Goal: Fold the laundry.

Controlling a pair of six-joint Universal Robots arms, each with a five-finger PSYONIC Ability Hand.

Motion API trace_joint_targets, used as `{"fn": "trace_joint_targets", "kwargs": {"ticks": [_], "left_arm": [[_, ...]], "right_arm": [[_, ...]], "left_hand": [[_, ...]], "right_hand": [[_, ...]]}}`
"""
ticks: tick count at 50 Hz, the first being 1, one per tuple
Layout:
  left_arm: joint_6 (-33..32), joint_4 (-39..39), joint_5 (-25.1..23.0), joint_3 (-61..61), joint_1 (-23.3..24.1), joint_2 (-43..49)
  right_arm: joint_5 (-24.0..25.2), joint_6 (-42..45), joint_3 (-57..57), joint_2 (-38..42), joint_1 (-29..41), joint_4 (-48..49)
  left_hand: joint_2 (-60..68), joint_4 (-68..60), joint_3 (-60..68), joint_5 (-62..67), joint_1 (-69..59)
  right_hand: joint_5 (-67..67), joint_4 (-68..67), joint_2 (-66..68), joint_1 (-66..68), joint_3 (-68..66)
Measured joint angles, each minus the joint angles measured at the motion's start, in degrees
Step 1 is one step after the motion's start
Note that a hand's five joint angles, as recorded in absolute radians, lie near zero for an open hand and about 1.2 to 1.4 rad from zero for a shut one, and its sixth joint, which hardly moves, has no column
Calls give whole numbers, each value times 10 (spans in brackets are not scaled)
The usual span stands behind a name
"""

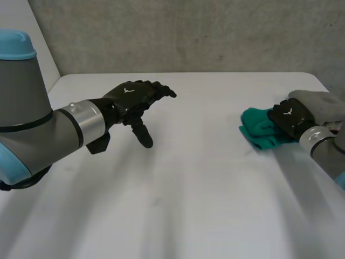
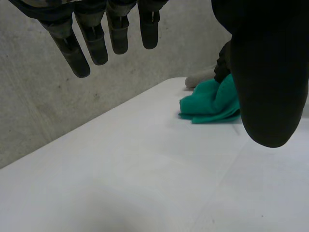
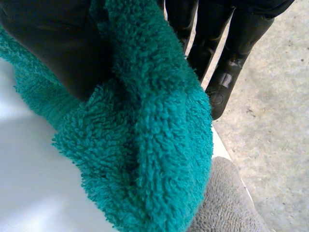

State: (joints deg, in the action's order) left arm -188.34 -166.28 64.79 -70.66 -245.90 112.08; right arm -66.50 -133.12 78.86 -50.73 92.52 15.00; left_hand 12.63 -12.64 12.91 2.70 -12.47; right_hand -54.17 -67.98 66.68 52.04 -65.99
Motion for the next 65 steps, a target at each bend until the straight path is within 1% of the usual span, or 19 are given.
{"fn": "trace_joint_targets", "kwargs": {"ticks": [9,18,26,33,34,38,40,45,53,54,55,56,58,59,60,61,62,63,65], "left_arm": [[0,0,1,-2,-3,1],[8,0,9,3,0,-4],[16,0,23,2,2,-30],[17,0,27,0,0,-38],[20,0,32,-1,0,-40],[23,0,36,-3,1,-40],[26,0,41,-8,3,-39],[29,-1,43,-12,7,-37],[31,-5,45,-13,19,-32],[32,-6,46,-13,21,-32],[32,-6,46,-13,21,-32],[33,-7,47,-13,22,-32],[34,-8,48,-13,24,-33],[34,-8,48,-13,24,-33],[35,-9,49,-12,25,-34],[35,-9,49,-12,25,-35],[35,-9,49,-12,25,-35],[36,-9,49,-12,26,-37],[36,-9,50,-11,26,-38]], "right_arm": [[67,5,-123,56,-14,-39],[114,-23,-329,102,-15,-41],[172,-131,-517,167,-66,-33],[186,-181,-573,198,-106,-18],[206,-205,-592,221,-140,6],[224,-213,-594,235,-159,22],[245,-212,-577,253,-178,34],[258,-200,-517,258,-203,39],[272,-114,-395,241,-238,34],[272,-82,-368,229,-247,30],[272,-82,-368,229,-247,30],[271,-56,-346,215,-254,24],[269,-26,-321,193,-261,14],[269,-26,-321,193,-261,14],[268,-2,-298,167,-267,1],[268,4,-290,157,-268,-4],[268,4,-290,157,-268,-4],[269,19,-265,113,-272,-28],[268,20,-251,75,-272,-49]], "left_hand": [[0,0,0,0,-1],[0,0,0,0,-1],[0,0,0,0,-1],[1,-1,0,1,-2],[1,-1,1,2,-2],[1,-1,1,2,-2],[1,-1,1,2,-2],[1,-1,1,2,-2],[1,-1,1,2,-2],[1,-1,1,2,-2],[1,-1,1,2,-2],[1,-1,1,2,-2],[1,-1,1,2,-2],[1,-1,1,2,-2],[1,-1,1,2,-2],[1,-1,1,2,-2],[1,-1,1,2,-2],[1,-1,1,2,-2],[1,-1,1,2,-2]], "right_hand": [[0,0,0,0,0],[0,0,0,0,0],[0,0,0,0,-2],[0,0,0,0,-5],[0,0,0,0,-5],[0,0,0,0,-5],[-2,0,0,0,-6],[-2,0,0,0,-6],[-1,2,-2,0,-4],[39,68,-66,-21,52],[39,68,-66,-21,52],[166,203,-195,-143,187],[345,381,-386,-310,366],[345,381,-386,-310,366],[437,477,-475,-371,461],[475,515,-508,-392,503],[475,515,-508,-392,503],[503,546,-539,-407,538],[503,546,-539,-407,538]]}}
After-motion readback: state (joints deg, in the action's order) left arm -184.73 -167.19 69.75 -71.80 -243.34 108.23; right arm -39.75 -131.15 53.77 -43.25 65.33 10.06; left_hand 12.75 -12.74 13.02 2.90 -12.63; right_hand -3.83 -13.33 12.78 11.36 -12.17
